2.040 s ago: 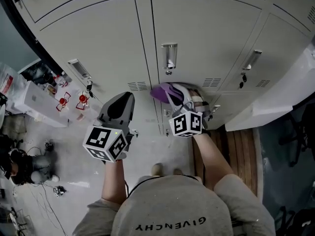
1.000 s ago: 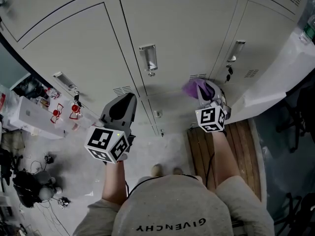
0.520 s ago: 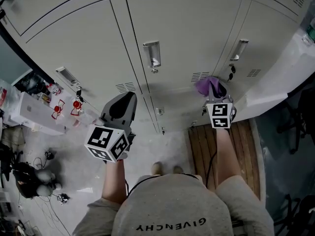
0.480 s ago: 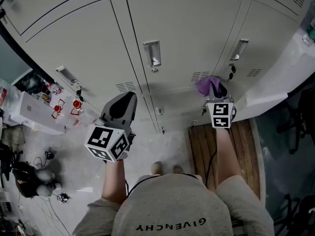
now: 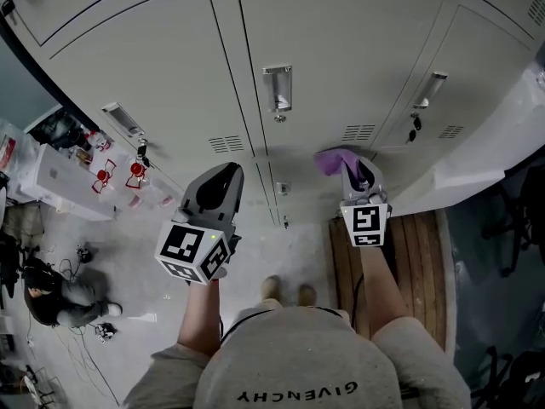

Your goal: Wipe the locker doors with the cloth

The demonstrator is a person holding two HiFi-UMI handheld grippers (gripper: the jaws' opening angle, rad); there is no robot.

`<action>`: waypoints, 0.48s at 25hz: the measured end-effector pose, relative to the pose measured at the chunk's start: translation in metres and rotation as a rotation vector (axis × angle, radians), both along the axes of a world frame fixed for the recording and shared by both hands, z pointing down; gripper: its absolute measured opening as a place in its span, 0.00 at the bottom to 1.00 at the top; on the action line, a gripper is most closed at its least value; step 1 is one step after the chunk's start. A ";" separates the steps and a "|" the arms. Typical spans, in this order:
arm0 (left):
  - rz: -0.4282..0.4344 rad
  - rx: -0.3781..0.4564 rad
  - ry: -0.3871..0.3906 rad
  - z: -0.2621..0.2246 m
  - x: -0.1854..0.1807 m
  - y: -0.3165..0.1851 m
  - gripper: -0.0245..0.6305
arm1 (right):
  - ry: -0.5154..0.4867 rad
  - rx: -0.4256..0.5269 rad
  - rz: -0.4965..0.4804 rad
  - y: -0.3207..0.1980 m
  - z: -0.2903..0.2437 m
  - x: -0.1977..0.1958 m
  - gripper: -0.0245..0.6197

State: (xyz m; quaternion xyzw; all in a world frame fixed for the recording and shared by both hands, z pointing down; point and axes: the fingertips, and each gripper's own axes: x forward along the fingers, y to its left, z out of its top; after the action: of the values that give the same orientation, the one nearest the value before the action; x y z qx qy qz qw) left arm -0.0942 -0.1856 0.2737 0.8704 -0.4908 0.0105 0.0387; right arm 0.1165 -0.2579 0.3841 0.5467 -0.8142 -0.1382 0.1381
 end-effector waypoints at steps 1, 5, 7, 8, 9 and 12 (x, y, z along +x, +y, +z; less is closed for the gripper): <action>-0.006 0.001 0.002 0.003 -0.002 0.000 0.07 | 0.002 -0.006 -0.024 0.004 0.005 -0.010 0.15; -0.028 -0.022 0.010 0.026 -0.009 0.002 0.07 | 0.006 -0.047 -0.106 0.016 0.030 -0.046 0.15; -0.035 -0.040 0.017 0.040 -0.011 0.003 0.07 | 0.007 -0.066 -0.133 0.018 0.039 -0.060 0.15; -0.039 -0.050 0.022 0.047 -0.011 0.003 0.07 | 0.006 -0.071 -0.147 0.019 0.044 -0.067 0.15; -0.044 -0.058 0.028 0.054 -0.012 0.003 0.07 | 0.004 -0.075 -0.161 0.020 0.047 -0.075 0.15; -0.053 -0.075 0.037 0.075 -0.014 0.004 0.07 | -0.019 -0.076 -0.190 0.018 0.055 -0.098 0.15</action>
State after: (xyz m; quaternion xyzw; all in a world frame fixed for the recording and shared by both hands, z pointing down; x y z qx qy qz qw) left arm -0.1084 -0.1820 0.3488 0.8550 -0.5123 0.0118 0.0806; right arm 0.0182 -0.2397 0.4390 0.4627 -0.8683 -0.1146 0.1373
